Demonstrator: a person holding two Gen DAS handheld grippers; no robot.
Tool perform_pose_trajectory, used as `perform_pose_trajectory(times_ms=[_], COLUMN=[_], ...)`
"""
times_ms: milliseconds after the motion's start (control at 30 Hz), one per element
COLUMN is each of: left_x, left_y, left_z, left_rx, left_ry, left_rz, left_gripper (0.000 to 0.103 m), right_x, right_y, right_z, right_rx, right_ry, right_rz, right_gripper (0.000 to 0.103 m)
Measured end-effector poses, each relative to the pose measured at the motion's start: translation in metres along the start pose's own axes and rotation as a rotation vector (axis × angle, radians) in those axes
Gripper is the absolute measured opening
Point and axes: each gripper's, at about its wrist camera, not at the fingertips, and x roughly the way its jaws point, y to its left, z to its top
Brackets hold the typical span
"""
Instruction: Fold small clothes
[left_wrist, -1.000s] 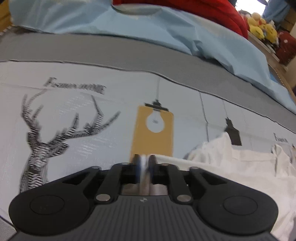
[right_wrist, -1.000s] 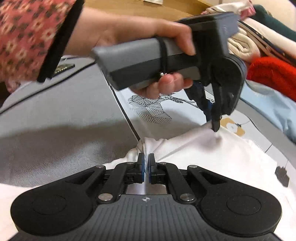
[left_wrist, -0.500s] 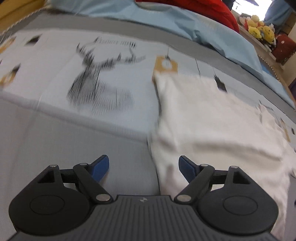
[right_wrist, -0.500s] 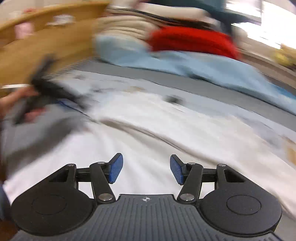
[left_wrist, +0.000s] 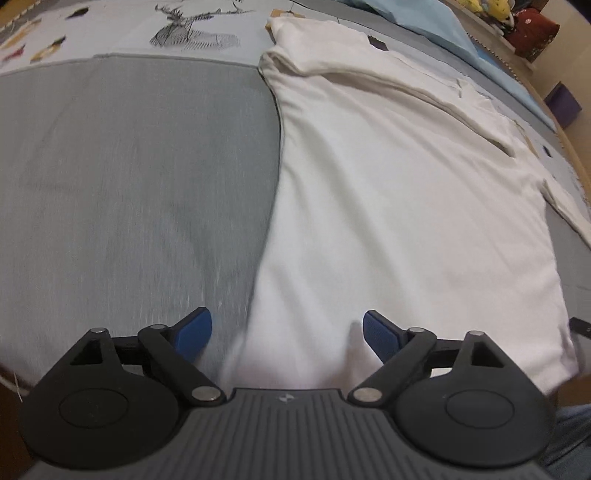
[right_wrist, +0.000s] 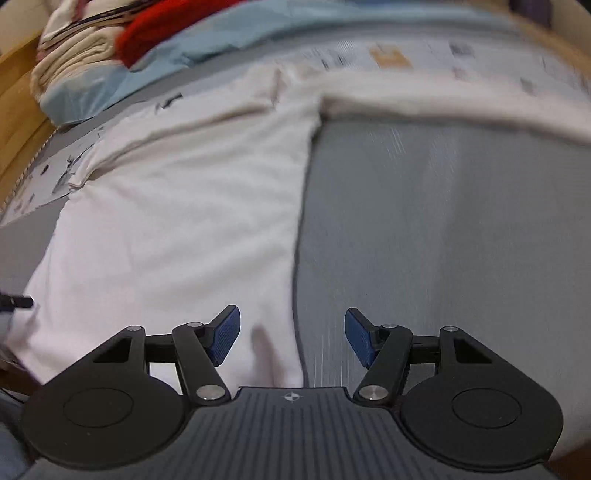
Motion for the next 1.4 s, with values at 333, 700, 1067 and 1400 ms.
perform_pose_trajectory(times_ms=[333, 700, 1067, 1400], left_x=[-0.031, -0.039, -0.106, -0.042], left_y=[0.027, 0.045, 0.009, -0.026], left_z=[-0.038, -0.058, -0.02, 0.073], left_rx=[-0.086, -0.069, -0.145, -0.218], left_ry=[-0.039, 0.017, -0.337, -0.372], left_rz=[-0.072, 0.095, 0.06, 0.099], left_gripper=[0.011, 0.017, 0.092, 0.092], right_x=[-0.012, -0.015, -0.079, -0.067], right_y=[-0.005, 0.0, -0.068, -0.172], right_z=[-0.02, -0.022, 0.004, 0.071], right_rx=[-0.047, -0.087, 0.373, 0.827], right_ry=[0.11, 0.126, -0.341, -0.634], right_rz=[0.127, 0.068, -0.061, -0.142], right_gripper=[0.004, 0.005, 0.064, 0.064])
